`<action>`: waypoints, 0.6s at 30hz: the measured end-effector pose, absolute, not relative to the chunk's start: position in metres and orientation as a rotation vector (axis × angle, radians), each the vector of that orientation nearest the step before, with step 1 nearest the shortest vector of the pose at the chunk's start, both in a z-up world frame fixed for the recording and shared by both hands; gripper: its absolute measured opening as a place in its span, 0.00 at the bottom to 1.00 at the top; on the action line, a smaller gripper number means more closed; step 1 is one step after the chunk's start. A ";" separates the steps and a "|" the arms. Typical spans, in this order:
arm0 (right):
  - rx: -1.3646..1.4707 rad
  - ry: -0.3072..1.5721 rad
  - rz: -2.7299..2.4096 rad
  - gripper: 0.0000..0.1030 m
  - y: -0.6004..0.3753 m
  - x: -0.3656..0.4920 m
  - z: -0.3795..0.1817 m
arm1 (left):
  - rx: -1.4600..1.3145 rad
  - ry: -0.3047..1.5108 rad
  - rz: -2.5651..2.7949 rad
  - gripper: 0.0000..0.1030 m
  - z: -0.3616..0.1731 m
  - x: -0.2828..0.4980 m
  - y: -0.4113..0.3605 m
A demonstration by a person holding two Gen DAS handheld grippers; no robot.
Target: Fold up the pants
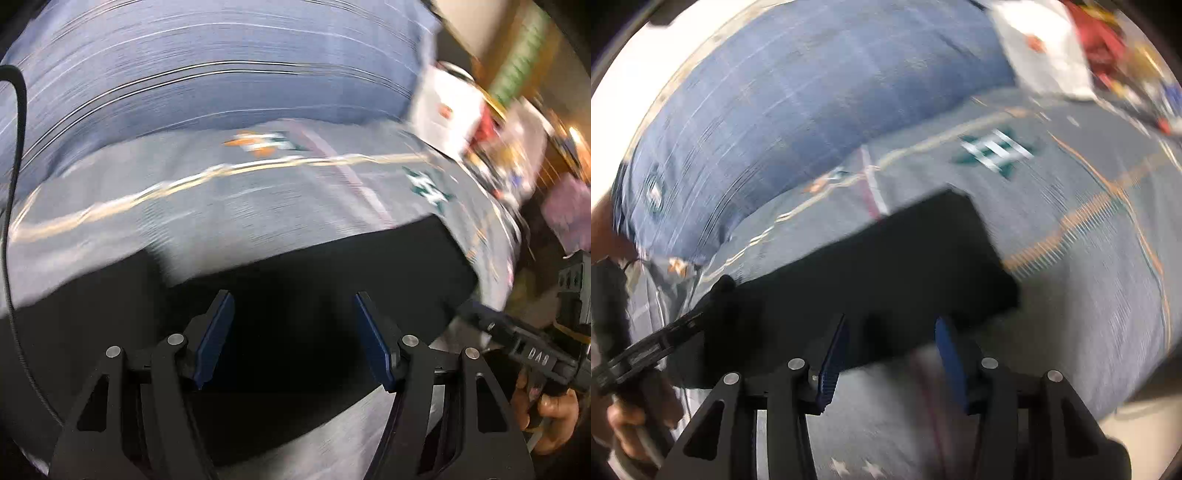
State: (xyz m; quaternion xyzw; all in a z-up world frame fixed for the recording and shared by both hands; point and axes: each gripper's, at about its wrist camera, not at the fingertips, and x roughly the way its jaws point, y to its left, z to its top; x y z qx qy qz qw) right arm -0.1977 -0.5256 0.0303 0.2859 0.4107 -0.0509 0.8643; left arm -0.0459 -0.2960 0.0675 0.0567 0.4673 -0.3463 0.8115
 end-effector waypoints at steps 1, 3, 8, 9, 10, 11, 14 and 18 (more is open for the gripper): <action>0.616 0.865 -0.114 0.46 -0.528 -0.200 0.028 | 0.145 1.001 -0.786 0.64 0.068 -0.043 -0.314; 0.636 0.867 -0.125 0.46 -0.534 -0.203 0.023 | 0.177 1.029 -0.862 0.64 0.066 -0.038 -0.342; 0.733 0.839 -0.111 0.46 -0.542 -0.197 0.004 | 0.244 1.116 -0.990 0.64 0.056 -0.026 -0.411; 0.741 0.816 -0.106 0.47 -0.543 -0.197 0.003 | 0.259 1.122 -1.009 0.64 0.054 -0.025 -0.419; 0.745 0.800 -0.102 0.47 -0.543 -0.197 0.003 | 0.277 1.125 -1.026 0.64 0.052 -0.024 -0.430; 0.752 0.792 -0.099 0.47 -0.544 -0.195 0.002 | 0.298 1.126 -1.042 0.64 0.049 -0.023 -0.443; 0.795 0.748 -0.091 0.50 -0.547 -0.195 -0.002 | 0.328 1.145 -1.087 0.64 0.043 -0.021 -0.472; 0.838 0.694 -0.078 0.55 -0.551 -0.195 -0.006 | 0.340 1.133 -1.139 0.64 0.039 -0.019 -0.497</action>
